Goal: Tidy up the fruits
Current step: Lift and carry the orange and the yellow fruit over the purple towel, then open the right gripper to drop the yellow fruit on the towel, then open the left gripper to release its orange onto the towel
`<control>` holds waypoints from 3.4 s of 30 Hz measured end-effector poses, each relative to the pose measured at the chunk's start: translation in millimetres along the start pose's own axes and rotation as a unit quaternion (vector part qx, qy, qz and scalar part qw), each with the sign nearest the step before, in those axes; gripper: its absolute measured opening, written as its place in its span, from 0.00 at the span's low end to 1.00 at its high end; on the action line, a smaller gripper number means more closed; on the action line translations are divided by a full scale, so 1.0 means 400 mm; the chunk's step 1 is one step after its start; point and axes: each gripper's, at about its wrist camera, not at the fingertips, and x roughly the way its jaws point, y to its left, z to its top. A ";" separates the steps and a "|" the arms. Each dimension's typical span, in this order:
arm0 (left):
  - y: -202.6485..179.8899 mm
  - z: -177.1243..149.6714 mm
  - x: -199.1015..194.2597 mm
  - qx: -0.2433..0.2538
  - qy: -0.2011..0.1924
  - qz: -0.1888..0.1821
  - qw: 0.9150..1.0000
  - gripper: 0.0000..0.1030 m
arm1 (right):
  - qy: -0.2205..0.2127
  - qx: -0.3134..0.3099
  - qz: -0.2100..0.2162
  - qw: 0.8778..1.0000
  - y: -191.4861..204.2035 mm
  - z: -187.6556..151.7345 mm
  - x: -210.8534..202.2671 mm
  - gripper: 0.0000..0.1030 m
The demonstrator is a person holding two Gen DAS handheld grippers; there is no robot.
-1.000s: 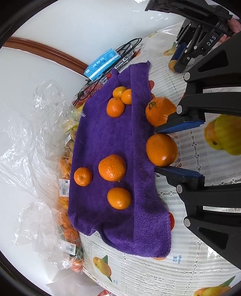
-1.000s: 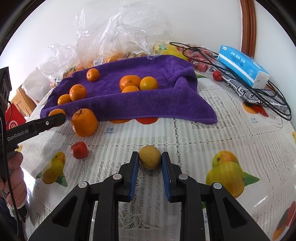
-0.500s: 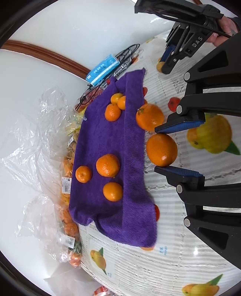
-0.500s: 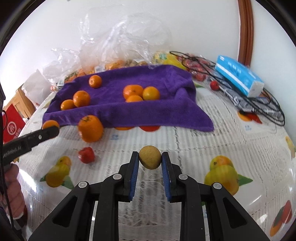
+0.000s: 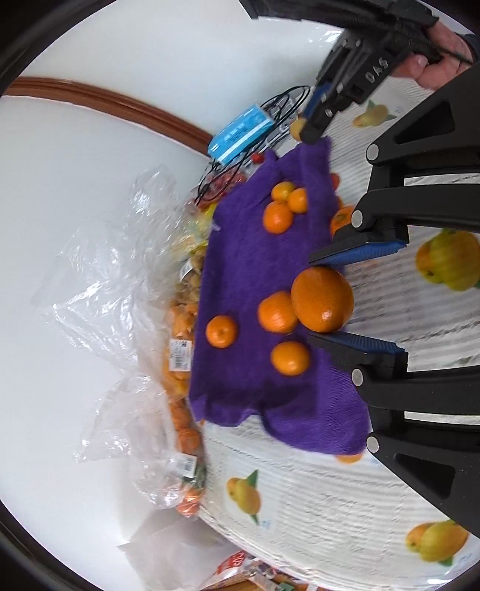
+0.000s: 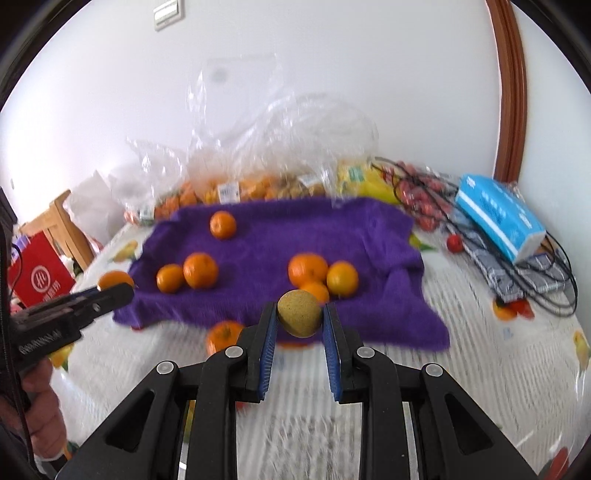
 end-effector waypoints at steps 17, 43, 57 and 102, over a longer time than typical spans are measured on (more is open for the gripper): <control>0.034 0.169 0.126 -0.005 -0.026 0.029 0.999 0.32 | -0.039 0.006 0.018 0.999 0.003 0.205 0.130 0.24; 0.104 0.115 0.210 -0.047 0.010 0.033 0.998 0.32 | 0.036 0.010 -0.025 0.999 -0.094 0.113 0.289 0.24; 0.099 0.117 0.218 -0.049 0.006 0.035 0.998 0.32 | 0.060 0.003 -0.032 0.998 -0.092 0.100 0.318 0.24; 0.061 0.116 0.210 -0.028 -0.012 0.028 0.999 0.47 | 0.043 -0.014 -0.002 0.999 -0.029 0.091 0.285 0.32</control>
